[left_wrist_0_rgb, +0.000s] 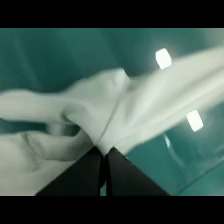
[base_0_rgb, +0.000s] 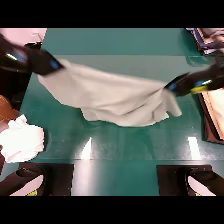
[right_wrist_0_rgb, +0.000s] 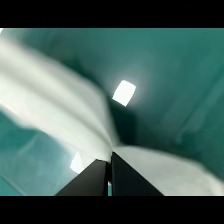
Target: Fold the shirts.
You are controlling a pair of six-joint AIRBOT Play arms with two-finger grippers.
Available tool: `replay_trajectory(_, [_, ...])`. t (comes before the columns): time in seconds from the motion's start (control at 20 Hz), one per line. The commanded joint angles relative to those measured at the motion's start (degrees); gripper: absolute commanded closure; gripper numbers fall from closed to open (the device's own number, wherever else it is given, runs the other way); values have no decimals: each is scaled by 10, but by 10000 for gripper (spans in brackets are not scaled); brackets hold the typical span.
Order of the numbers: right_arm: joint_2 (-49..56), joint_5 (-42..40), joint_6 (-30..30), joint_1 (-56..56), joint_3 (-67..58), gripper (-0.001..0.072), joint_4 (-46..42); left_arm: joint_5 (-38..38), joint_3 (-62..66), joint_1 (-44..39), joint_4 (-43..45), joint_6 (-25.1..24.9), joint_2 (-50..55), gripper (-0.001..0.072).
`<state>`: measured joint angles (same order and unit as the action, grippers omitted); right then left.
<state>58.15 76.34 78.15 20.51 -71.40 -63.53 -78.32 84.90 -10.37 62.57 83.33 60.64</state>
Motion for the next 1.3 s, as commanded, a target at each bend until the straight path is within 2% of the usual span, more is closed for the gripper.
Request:
replay_trajectory(0.0, [54,-76,5,59,118,694,3,50,-179,-1,4,-21,24,682])
replay_trajectory(0.15, [96,-122,5,77,158,694,4,123,-290,0,8,-43,29,681])
replay_trajectory(0.25, [113,-116,5,83,167,693,4,137,-323,0,20,-43,29,682])
replay_trajectory(0.3, [118,-109,5,82,167,648,5,136,-327,0,25,-43,29,682])
replay_trajectory(0.35, [120,-104,5,82,167,416,5,134,-326,0,29,-43,29,681])
replay_trajectory(0.4, [118,-98,5,78,166,265,6,134,-326,0,30,-43,28,682])
replay_trajectory(0.6, [62,-40,5,32,145,255,3,131,-323,0,31,-43,28,682])
replay_trajectory(0.75, [0,-37,4,-30,145,256,3,137,-323,0,31,-43,28,681])
replay_trajectory(0.85, [-7,-24,4,-79,145,256,3,144,-323,-1,30,-42,28,681])
replay_trajectory(1.0, [49,-18,-16,-111,145,258,3,159,-323,0,28,-37,28,681])
replay_trajectory(1.25, [169,-68,-21,-94,145,258,4,158,-323,0,25,-38,28,681])
